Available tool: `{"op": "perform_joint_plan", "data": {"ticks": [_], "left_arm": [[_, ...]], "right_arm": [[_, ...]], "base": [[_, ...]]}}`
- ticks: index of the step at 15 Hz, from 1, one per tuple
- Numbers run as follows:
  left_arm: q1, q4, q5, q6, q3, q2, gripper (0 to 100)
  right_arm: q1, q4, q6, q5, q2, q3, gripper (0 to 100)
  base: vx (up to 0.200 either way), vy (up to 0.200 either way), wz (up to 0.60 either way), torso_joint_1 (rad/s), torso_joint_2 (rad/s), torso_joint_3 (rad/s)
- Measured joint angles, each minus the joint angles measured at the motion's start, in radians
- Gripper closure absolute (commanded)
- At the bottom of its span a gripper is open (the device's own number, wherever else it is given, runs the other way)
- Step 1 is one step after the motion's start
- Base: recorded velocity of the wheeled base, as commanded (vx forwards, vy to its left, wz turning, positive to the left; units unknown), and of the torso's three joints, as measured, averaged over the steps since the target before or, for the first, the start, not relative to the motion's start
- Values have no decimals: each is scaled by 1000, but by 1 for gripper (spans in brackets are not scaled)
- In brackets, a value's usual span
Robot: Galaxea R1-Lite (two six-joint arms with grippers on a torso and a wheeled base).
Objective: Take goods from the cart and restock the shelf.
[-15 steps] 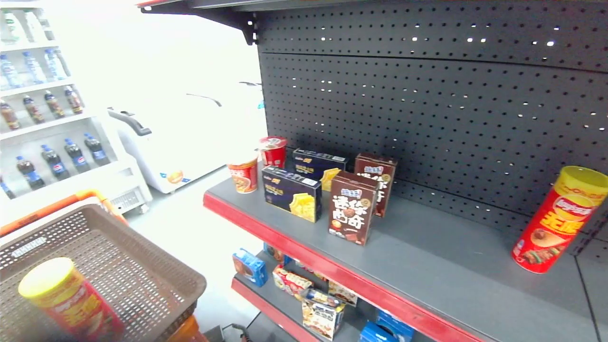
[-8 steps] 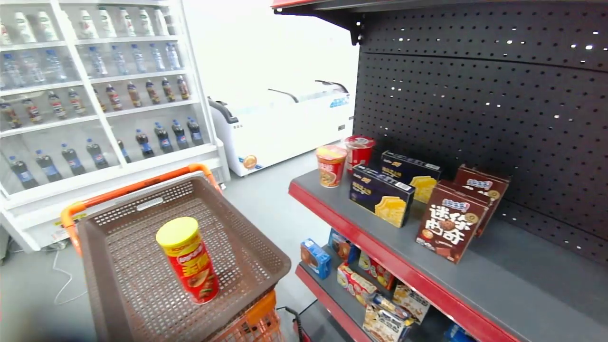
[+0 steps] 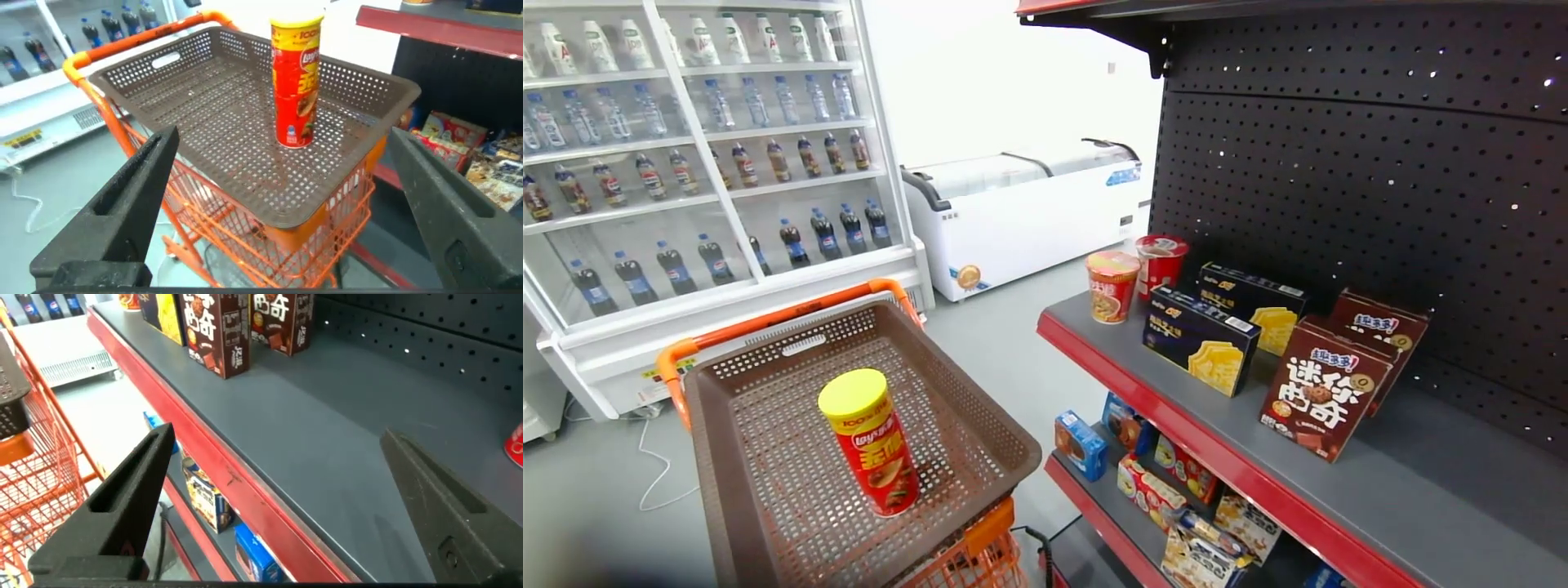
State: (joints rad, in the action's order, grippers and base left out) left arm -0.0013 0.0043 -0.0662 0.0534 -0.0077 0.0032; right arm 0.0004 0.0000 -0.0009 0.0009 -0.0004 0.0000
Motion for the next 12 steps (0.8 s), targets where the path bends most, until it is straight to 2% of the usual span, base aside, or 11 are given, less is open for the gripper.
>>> {"op": "perform_joint_plan", "data": {"ticks": [1,3,5,8,10,12], "left_arm": [[1,7,0,23,-32,13,0],[14,60,8,38,-120,93,0],[25,113,16,28,-200,257,0],[33,125,17,3,-294,550,0],[34,124,-2,-4,-337,742,0],[33,77,-38,2,-355,911,0]], "right_arm": [[-1,0,0,0,0,0,0],[0,0,1,0,0,0,0],[0,0,1,0,0,0,0],[0,0,1,0,0,0,0],[0,0,0,0,0,0,0],[0,0,0,0,0,0,0]], "base": [[0,0,0,0,0,0],[0,0,0,0,0,0],[0,0,0,0,0,0],[0,0,0,0,0,0],[0,0,0,0,0,0],[0,0,0,0,0,0]]}}
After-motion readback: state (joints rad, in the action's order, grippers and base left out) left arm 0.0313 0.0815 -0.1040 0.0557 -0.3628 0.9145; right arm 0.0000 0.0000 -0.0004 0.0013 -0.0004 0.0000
